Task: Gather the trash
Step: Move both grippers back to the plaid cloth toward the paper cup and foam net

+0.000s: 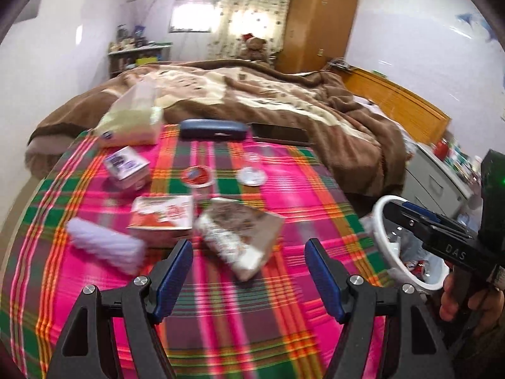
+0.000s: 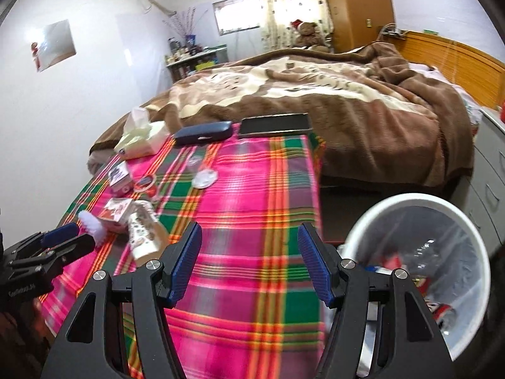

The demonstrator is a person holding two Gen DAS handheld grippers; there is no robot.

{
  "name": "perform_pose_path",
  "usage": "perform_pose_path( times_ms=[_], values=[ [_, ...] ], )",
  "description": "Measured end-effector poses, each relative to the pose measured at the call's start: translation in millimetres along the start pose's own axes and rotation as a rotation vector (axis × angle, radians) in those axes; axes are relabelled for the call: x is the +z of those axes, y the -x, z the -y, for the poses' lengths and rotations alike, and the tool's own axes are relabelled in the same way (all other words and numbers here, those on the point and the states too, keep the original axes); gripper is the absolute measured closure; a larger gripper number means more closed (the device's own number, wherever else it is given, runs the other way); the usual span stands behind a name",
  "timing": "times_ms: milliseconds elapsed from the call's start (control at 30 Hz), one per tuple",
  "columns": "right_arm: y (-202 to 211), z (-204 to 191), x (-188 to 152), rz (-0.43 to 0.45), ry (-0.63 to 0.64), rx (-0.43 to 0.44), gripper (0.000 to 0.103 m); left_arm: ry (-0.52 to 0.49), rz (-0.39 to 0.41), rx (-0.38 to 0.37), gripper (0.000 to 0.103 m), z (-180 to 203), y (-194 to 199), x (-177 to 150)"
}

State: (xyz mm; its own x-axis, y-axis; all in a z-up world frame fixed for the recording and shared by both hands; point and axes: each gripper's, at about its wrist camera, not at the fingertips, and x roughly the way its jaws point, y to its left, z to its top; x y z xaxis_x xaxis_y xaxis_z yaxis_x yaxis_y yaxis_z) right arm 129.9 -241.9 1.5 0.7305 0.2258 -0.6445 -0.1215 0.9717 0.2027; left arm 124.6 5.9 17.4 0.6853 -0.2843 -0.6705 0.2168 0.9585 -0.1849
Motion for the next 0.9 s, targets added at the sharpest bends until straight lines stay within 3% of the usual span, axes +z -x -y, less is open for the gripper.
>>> perform_pose_path(
  times_ms=[467, 833, 900],
  values=[
    [-41.5, -61.3, 5.9, -0.071, 0.112, 0.114, 0.038, 0.148, -0.008, 0.143, 0.028, -94.8, 3.8, -5.1],
    [-73.1, -81.4, 2.4, -0.152, 0.148, 0.149, 0.039, 0.299, -0.050, 0.157, 0.027, -149.3, -18.2, -9.6],
    [-75.0, -82.2, 2.2, -0.157, 0.145, 0.156, 0.045, 0.312, -0.058, 0.155, 0.027, -153.3, -23.1, -8.5]
  ],
)
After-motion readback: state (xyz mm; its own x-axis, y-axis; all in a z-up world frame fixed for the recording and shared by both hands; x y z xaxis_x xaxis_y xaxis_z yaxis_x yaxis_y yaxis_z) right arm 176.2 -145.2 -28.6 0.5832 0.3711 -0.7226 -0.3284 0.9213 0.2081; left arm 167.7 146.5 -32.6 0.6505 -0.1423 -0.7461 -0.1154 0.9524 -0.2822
